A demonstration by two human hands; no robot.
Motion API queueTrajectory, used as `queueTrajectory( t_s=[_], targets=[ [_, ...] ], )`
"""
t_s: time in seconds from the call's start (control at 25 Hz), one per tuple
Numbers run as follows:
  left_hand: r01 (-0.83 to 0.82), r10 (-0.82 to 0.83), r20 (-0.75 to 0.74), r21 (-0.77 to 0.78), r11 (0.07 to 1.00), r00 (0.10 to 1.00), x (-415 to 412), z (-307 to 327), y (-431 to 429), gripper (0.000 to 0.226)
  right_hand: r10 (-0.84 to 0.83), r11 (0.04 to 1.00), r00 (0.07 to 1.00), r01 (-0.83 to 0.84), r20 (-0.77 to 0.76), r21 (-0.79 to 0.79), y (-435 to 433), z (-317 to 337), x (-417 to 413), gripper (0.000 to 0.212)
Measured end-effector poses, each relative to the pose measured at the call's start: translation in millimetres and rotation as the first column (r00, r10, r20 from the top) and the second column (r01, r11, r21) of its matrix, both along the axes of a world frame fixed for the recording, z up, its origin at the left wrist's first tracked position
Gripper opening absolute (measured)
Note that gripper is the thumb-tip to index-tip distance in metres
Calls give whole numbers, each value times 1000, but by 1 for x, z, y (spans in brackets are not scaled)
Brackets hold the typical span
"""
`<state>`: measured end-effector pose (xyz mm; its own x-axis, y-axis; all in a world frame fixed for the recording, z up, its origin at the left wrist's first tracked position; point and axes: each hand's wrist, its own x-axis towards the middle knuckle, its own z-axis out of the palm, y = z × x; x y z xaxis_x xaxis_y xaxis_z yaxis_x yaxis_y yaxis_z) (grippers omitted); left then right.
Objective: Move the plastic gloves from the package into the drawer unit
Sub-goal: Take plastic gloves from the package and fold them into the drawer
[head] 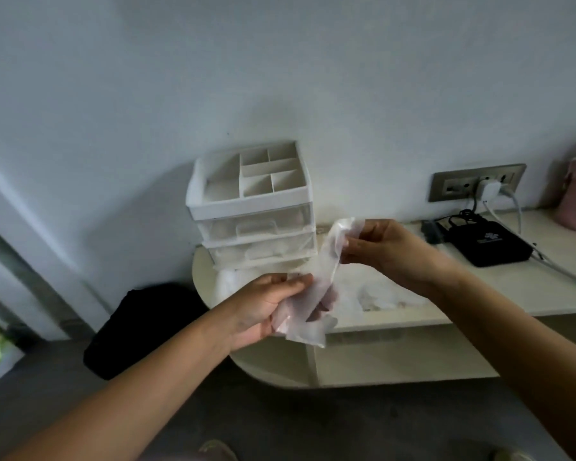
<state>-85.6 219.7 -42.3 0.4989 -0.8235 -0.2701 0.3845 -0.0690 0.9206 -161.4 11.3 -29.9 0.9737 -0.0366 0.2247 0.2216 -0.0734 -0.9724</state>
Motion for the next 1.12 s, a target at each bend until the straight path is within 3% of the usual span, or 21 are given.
queueTrajectory(
  t_s=[0.12,0.28,0.44,0.6,0.76,0.92,1.04,1.12],
  targets=[
    [-53,53,2,24,998,999,9,0,16,38,-134,991,991,135,-19,15,10,11,12,22],
    [-13,18,75,-71,997,997,28,-2,30,71,-110,973,994,106,-4,-206,22,33,23,21],
    [7,14,205,-101,995,979,36,9,23,89,-79,851,993,21,-88,-525,33,47,36,8],
    [-128,136,455,-50,991,880,47,19,12,59,7,711,995,-74,-98,-699,42,56,46,10],
    [-126,24,621,122,984,783,52,23,11,19,-77,719,996,89,49,-690,37,61,53,14],
    [49,-211,550,293,955,808,57,24,22,29,-55,814,998,27,-30,-581,32,64,61,9],
    [-61,-79,618,203,977,782,60,24,18,64,-16,645,999,-26,-48,-764,42,61,66,9],
    [-112,-10,646,148,983,763,60,26,12,58,-10,584,1000,-4,-12,-812,51,58,71,19]
  ],
)
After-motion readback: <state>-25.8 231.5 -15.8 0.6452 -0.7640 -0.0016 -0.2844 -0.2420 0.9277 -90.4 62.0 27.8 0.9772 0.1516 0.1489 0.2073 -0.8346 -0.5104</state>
